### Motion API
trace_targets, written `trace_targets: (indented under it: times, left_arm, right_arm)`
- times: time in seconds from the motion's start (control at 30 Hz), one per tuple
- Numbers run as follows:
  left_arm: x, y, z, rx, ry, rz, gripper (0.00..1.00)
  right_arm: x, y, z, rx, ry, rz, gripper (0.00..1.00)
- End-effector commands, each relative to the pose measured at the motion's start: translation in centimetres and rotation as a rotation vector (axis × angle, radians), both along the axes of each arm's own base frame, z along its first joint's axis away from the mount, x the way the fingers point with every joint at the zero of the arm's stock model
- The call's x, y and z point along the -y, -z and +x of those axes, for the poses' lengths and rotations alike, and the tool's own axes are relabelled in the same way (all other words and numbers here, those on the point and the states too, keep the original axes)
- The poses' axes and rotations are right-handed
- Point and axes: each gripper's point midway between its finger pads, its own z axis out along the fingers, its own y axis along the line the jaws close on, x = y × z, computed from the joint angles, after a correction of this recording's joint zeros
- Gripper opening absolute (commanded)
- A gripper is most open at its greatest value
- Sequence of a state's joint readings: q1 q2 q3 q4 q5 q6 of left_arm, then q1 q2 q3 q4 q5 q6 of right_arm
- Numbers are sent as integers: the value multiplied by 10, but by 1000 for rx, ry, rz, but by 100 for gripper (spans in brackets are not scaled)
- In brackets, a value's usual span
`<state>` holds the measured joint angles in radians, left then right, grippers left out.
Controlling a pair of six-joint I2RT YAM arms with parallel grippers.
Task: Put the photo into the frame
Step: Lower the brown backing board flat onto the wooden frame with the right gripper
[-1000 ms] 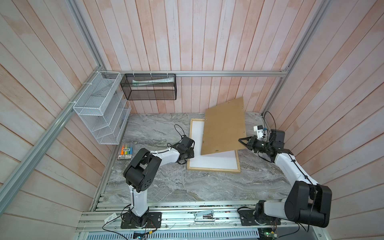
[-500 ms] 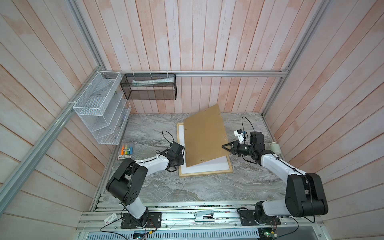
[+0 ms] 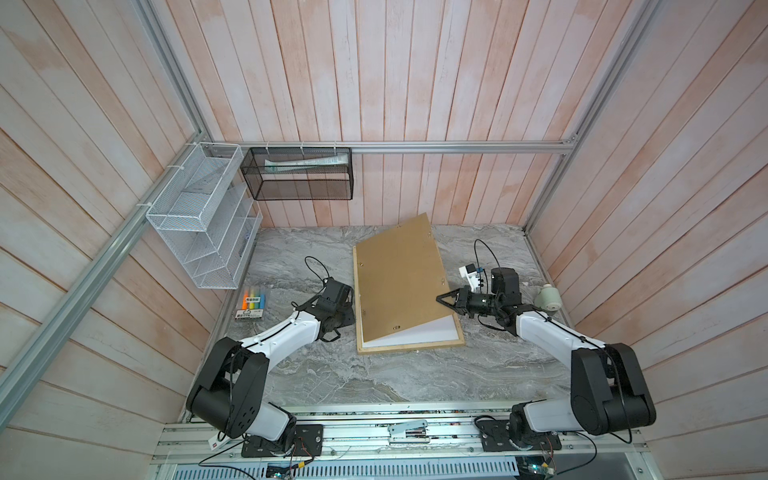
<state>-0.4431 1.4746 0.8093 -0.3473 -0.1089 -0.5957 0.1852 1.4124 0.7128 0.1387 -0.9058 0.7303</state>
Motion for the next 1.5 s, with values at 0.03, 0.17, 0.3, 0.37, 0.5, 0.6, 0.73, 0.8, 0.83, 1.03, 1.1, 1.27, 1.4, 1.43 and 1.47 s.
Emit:
trace_targets:
  times: [0.03, 0.17, 0.3, 0.37, 0.5, 0.6, 0.73, 0.8, 0.83, 1.03, 1.1, 1.27, 1.4, 1.43, 1.47]
  left_arm:
    - [-6, 4, -6, -20, 12, 14, 41]
    - [-2, 2, -4, -12, 22, -2, 41]
    - [1, 1, -2, -6, 29, -18, 41]
    - [2, 1, -2, -5, 31, -21, 41]
    - [2, 4, -4, -7, 32, -28, 41]
    - [3, 5, -6, -8, 28, -39, 41]
    - [3, 2, -8, -1, 30, -46, 41]
    - [3, 3, -9, -2, 30, -49, 41]
    - [3, 2, -9, 1, 30, -54, 41]
    - [4, 1, -9, 3, 35, -60, 41]
    - [5, 0, -8, 2, 38, -60, 41]
    - [9, -3, -2, 3, 58, -55, 41]
    - [13, -2, 4, -1, 66, -52, 41]
    - [14, -2, 5, -4, 69, -56, 41]
    - [15, -1, 5, -6, 74, -60, 41]
  right_arm:
    - [-4, -18, -7, 86, -34, 17, 0]
    - [-5, -16, -14, 77, -34, 15, 0]
    - [-3, -14, -20, 69, -30, 7, 0]
    - [-2, -14, -21, 69, -26, 1, 0]
    - [-2, -11, -26, 58, -33, -7, 0]
    - [-2, -9, -28, 57, -35, -15, 0]
    - [-7, -5, -31, 47, -63, -14, 0]
    - [-9, -1, -31, 40, -78, -26, 1]
    - [-9, 2, -31, 34, -81, -31, 2]
    - [-5, 13, -23, 19, -60, -108, 13]
    - [0, 17, -19, 17, -44, -164, 17]
    - [9, 21, -13, 36, -22, -284, 28]
    - [19, 29, -11, 40, 5, -396, 40]
    - [22, 30, -10, 43, 12, -423, 43]
    - [24, 32, -9, 43, 20, -451, 47]
